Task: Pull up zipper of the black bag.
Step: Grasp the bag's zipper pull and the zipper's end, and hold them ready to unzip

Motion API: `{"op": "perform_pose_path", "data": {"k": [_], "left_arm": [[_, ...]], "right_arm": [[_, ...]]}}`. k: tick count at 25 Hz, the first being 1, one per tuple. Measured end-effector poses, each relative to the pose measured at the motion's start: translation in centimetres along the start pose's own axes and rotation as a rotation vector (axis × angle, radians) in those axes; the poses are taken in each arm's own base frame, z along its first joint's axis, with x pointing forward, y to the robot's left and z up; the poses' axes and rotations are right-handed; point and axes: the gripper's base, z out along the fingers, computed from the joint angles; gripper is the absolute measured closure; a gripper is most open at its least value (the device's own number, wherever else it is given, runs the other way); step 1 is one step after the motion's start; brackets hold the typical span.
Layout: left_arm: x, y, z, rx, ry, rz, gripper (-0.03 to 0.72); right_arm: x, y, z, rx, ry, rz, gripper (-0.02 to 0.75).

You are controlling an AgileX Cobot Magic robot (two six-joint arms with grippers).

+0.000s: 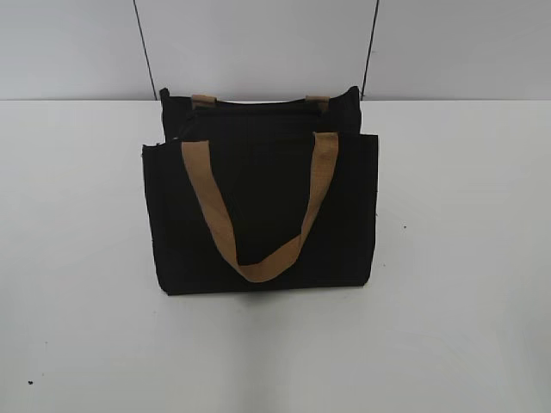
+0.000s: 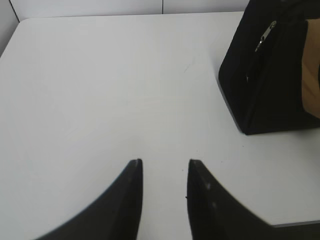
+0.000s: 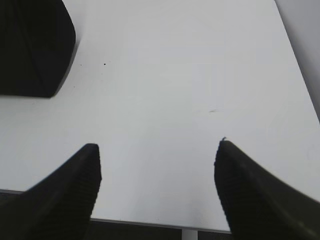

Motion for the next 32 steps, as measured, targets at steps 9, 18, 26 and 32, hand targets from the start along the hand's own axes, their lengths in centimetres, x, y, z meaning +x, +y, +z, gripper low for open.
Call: {"op": "perform_pose_path", "data": {"k": [9, 18, 26, 32], "left_arm": [[0.0, 0.0, 0.0, 0.001, 0.000, 0.000, 0.447], [-2.9, 0.2, -1.2, -0.031, -0.291, -0.006, 0.228], [-5.0, 1.5, 2.6, -0.089, -0.476, -0.054, 0.126], [-4.2, 2.9, 8.5, -0.144, -0.437, -0.107, 0.183]], "right_arm": [[0.0, 0.0, 0.0, 0.000, 0.000, 0.000, 0.194], [0.0, 0.0, 0.0, 0.000, 0.000, 0.000, 0.194], [0.0, 0.1, 0.0, -0.008, -0.001, 0.004, 0.194], [0.0, 0.1, 0.0, -0.009, -0.001, 0.005, 0.194]]}}
